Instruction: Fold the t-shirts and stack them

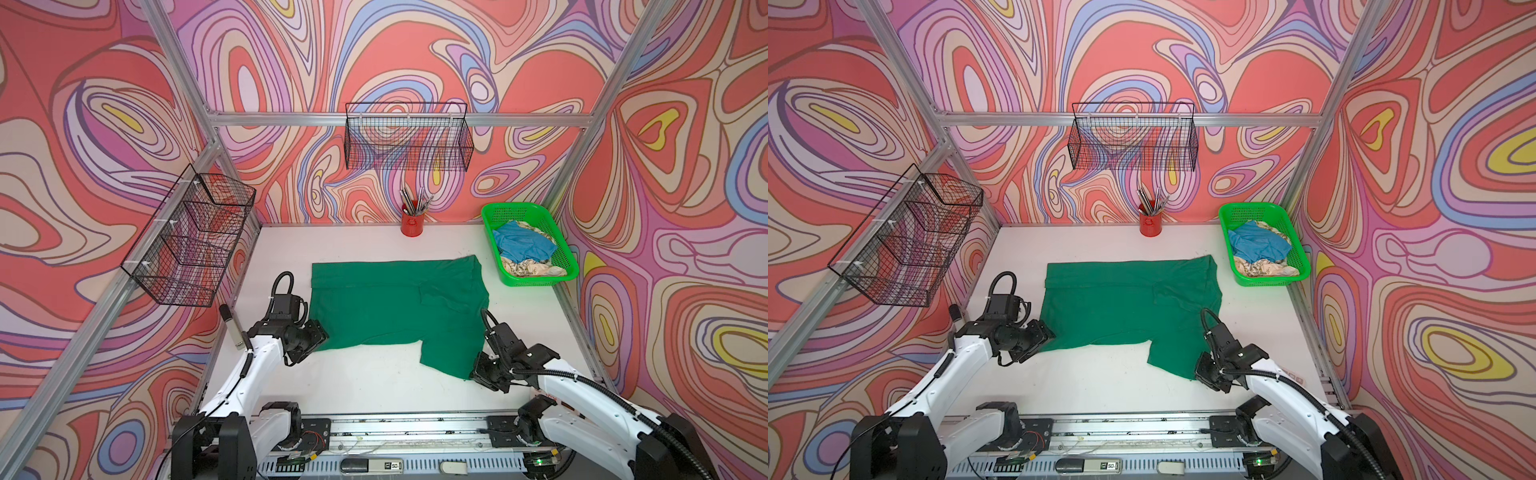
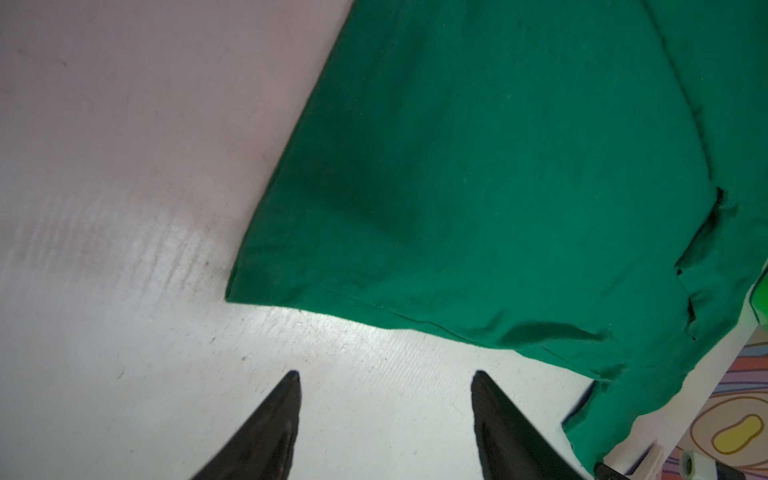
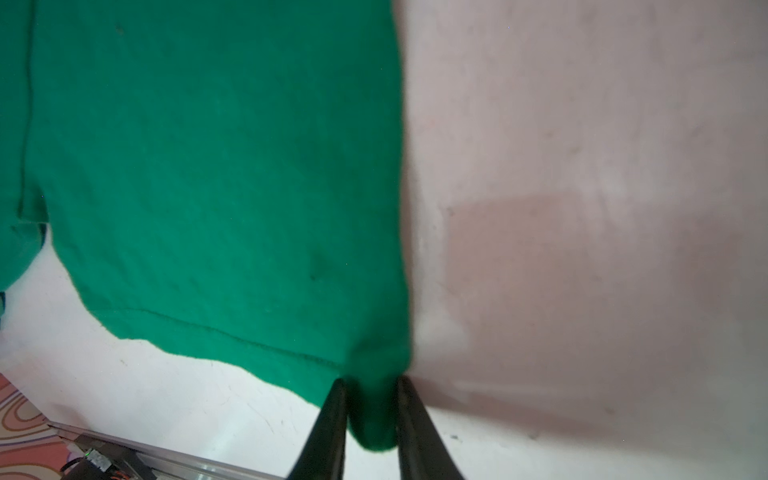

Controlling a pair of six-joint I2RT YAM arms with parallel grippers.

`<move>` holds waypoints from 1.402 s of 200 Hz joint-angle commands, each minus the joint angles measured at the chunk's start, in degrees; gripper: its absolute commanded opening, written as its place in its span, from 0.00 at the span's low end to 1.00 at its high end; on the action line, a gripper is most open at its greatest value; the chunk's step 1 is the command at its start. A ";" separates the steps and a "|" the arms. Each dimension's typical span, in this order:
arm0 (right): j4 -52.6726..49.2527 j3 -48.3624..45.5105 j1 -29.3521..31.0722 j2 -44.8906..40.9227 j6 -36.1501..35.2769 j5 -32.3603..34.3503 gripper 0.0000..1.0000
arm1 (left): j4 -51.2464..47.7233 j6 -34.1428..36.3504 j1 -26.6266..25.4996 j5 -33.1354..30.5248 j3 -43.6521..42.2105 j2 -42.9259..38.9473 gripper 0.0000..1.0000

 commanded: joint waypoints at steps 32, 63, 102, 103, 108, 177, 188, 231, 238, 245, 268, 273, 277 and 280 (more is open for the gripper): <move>-2.34 2.40 0.38 -0.97 1.37 3.10 0.00 | -5.01 -4.26 0.66 -5.14 -1.07 -2.88 0.65; -3.27 6.76 0.35 -0.61 0.94 4.32 0.00 | -6.25 -6.94 3.48 -6.71 -2.30 -3.61 0.61; -3.68 11.18 0.33 2.54 -1.01 5.58 0.00 | -1.19 -7.74 6.73 -4.70 -4.39 -0.13 0.52; -3.61 11.25 0.37 2.65 -1.00 5.59 0.00 | -1.04 -7.79 6.78 -4.73 -4.41 0.04 0.52; -3.35 11.43 0.36 2.87 -1.08 5.41 0.00 | -0.22 -7.91 6.88 -4.75 -4.51 0.59 0.50; -2.93 11.41 0.34 2.33 -0.49 5.31 0.00 | 8.40 -8.03 8.70 -5.81 -4.97 7.41 0.36; -2.84 11.31 0.35 2.36 -0.42 5.28 0.00 | 9.68 -7.94 8.77 -5.66 -5.01 8.40 0.34; -2.53 11.22 0.40 2.44 -0.13 5.27 0.00 | 11.67 -7.80 8.77 -5.20 -5.05 10.75 0.23; -2.58 11.30 0.33 2.35 -0.11 5.38 0.00 | 11.49 -7.85 8.75 -5.44 -5.14 10.60 0.19; -2.64 11.31 0.40 2.32 -0.08 5.48 0.00 | 11.43 -7.84 8.84 -5.37 -5.18 10.30 0.14; -2.74 11.53 0.33 2.36 -0.12 5.56 0.00 | 10.60 -8.19 8.70 -4.98 -5.10 8.48 0.03; -2.87 11.57 0.33 2.28 -0.12 5.58 0.00 | 10.26 -8.28 8.82 -4.87 -4.99 7.95 0.01; -2.92 11.70 0.33 2.32 -0.12 5.62 0.00 | 9.86 -8.28 8.79 -4.91 -4.86 7.66 0.00; -2.97 11.79 0.35 2.36 -0.12 5.70 0.00 | 9.61 -8.28 8.77 -4.81 -4.69 7.35 0.00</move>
